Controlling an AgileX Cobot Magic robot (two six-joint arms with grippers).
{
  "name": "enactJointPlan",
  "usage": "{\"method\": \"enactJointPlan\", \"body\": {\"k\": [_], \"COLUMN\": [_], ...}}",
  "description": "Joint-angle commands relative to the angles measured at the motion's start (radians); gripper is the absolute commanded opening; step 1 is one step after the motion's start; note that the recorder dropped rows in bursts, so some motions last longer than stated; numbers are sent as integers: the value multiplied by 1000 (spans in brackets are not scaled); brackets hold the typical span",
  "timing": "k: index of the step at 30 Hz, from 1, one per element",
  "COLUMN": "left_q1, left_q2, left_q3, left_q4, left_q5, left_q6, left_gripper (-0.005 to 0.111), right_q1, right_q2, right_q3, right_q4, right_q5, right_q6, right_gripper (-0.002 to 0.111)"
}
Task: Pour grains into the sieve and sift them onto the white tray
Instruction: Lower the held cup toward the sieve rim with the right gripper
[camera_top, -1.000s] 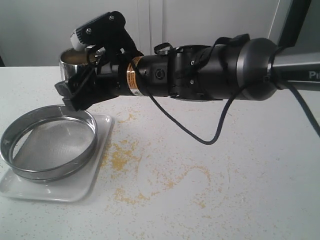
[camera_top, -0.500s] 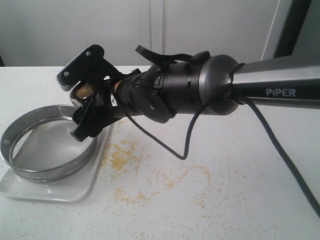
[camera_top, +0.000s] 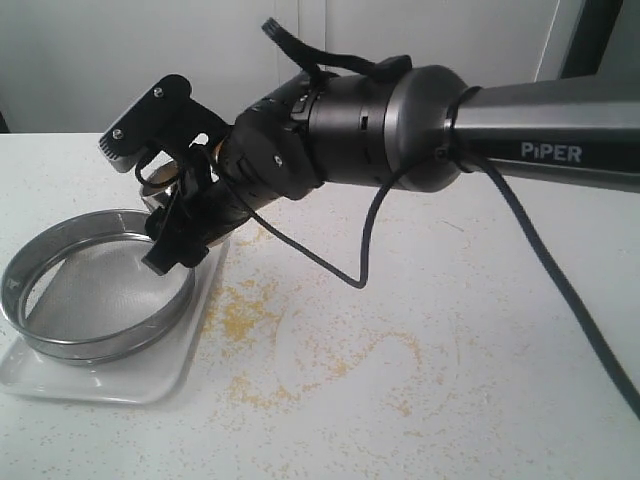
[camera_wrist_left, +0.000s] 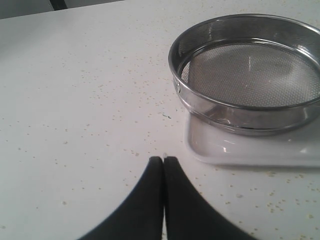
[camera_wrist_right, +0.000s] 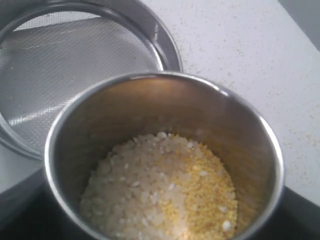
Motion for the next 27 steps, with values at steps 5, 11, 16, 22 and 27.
{"method": "enactJointPlan", "body": {"k": [5, 11, 16, 22, 27], "left_q1": [2, 2, 2, 2, 2], "left_q2": [-4, -4, -4, -4, -4], "left_q3": [7, 7, 7, 7, 7], "left_q4": [-10, -10, -10, -10, -10], "left_q5": [0, 0, 0, 0, 0], "left_q6": [0, 0, 0, 0, 0], "left_gripper": [0, 0, 0, 0, 0], "right_q1": [0, 11, 15, 25, 40], "right_q2": [2, 34, 66, 125, 185], "right_q3": [-68, -98, -136, -207, -271], "right_q4": [144, 173, 169, 133, 60], "right_q5": [74, 148, 151, 159, 187], "right_q6": [-111, -157, -158, -158, -155], "right_gripper": [0, 0, 0, 0, 0]}}
